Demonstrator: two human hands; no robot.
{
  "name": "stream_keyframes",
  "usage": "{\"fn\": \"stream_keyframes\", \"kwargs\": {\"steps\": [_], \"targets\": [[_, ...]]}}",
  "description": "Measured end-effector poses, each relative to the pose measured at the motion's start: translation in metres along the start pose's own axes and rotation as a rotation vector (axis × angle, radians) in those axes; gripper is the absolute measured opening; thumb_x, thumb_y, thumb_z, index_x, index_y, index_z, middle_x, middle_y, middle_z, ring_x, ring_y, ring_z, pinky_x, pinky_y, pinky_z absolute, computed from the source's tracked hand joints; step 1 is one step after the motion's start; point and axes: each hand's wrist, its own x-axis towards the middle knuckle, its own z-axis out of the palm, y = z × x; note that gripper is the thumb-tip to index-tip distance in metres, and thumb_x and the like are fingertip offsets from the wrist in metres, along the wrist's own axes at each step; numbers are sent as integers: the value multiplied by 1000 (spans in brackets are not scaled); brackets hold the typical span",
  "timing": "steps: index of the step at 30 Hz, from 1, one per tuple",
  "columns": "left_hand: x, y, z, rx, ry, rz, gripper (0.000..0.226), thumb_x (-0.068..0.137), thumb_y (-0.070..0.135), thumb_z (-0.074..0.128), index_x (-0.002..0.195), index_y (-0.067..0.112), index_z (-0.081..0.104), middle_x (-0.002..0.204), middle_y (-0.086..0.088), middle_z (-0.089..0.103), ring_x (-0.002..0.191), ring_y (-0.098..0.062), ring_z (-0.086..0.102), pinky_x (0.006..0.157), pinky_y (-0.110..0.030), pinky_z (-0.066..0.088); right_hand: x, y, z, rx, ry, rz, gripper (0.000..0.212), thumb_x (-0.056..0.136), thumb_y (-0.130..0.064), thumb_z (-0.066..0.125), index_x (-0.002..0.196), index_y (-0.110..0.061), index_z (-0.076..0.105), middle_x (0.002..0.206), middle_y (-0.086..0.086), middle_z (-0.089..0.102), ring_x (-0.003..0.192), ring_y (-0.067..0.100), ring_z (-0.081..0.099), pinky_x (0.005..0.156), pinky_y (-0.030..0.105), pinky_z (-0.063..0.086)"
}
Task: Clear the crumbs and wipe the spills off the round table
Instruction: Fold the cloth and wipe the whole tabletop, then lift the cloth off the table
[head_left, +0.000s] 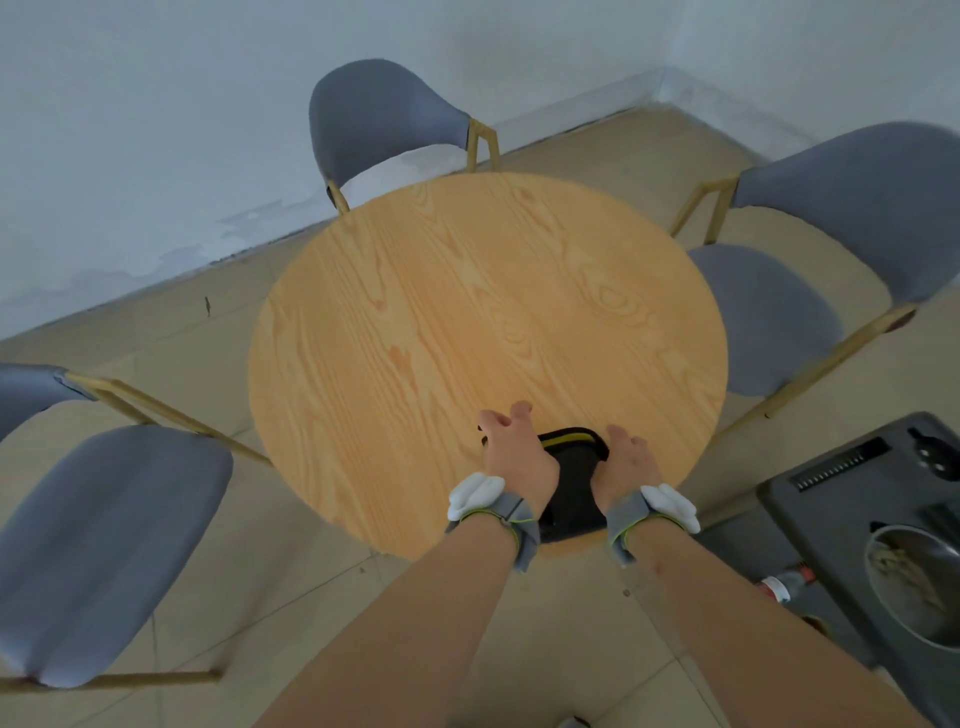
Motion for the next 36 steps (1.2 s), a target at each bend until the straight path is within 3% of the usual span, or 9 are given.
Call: {"fn": "stream_keyframes", "kwargs": {"steps": [3, 6, 11, 13, 16, 19, 22, 30, 36], "targets": [[1, 20, 19, 3, -39, 57, 64, 82, -4, 57, 141, 18, 46, 132, -12, 36, 97, -31, 56, 74, -34, 45, 6, 8, -3, 112, -17, 43, 46, 94, -6, 54, 139, -9, 46, 125, 19, 60, 111, 35, 59, 87, 37, 45], [0, 42, 40, 45, -5, 36, 66, 81, -5, 60, 140, 21, 46, 128, -9, 34, 85, -27, 55, 62, -32, 41, 5, 21, -6, 336, -34, 45, 47, 90, -9, 57, 136, -14, 51, 123, 16, 62, 110, 34, 59, 87, 35, 45], [2, 37, 52, 28, -16, 181, 48, 92, 13, 53, 139, 23, 47, 135, -8, 38, 79, -22, 52, 61, -30, 39, 18, 20, -11, 372, -6, 223, 33, 91, -6, 56, 123, -11, 64, 120, 18, 66, 110, 34, 61, 94, 33, 45], [9, 26, 45, 54, 11, 232, 48, 93, 12, 48, 140, 22, 47, 137, -8, 40, 93, -25, 55, 69, -32, 42, 22, 27, -16, 497, -106, 228, 28, 92, -15, 54, 117, -9, 66, 115, 21, 67, 107, 40, 63, 93, 43, 52], [16, 21, 29, 227, 203, 28, 50, 91, 10, 50, 136, 31, 51, 135, -1, 46, 113, -23, 48, 84, -33, 42, 26, 26, -21, 515, -219, 175, 37, 93, -24, 49, 116, 2, 63, 117, 27, 65, 109, 45, 61, 94, 53, 51], [25, 16, 11, 353, 24, -170, 51, 92, 10, 55, 141, 23, 46, 135, -7, 48, 122, -27, 46, 102, -35, 40, 25, 12, -21, 270, -188, 73, 55, 91, -45, 55, 120, 0, 62, 121, 20, 66, 106, 39, 63, 91, 45, 52], [27, 15, -8, 332, -192, -175, 49, 95, 10, 55, 143, 11, 43, 139, -14, 45, 121, -31, 55, 98, -35, 48, 20, 1, -11, 174, -233, -12, 62, 83, -58, 62, 124, -11, 55, 109, 5, 66, 83, 25, 61, 66, 35, 47], [15, 28, -20, 308, -315, -57, 29, 101, 6, 52, 127, -1, 60, 129, -17, 64, 120, -29, 61, 92, -31, 48, 17, -16, -14, 103, -198, -18, 18, 86, -30, 62, 90, -13, 57, 67, -2, 49, 58, 16, 48, 48, 27, 32], [11, 57, -20, 273, -337, 137, 33, 101, 11, 51, 132, 3, 58, 133, -16, 61, 122, -31, 57, 100, -35, 46, 13, 8, -50, 98, -128, 72, 33, 89, -27, 59, 66, -16, 39, 64, 1, 43, 59, 19, 44, 53, 27, 33]]}}
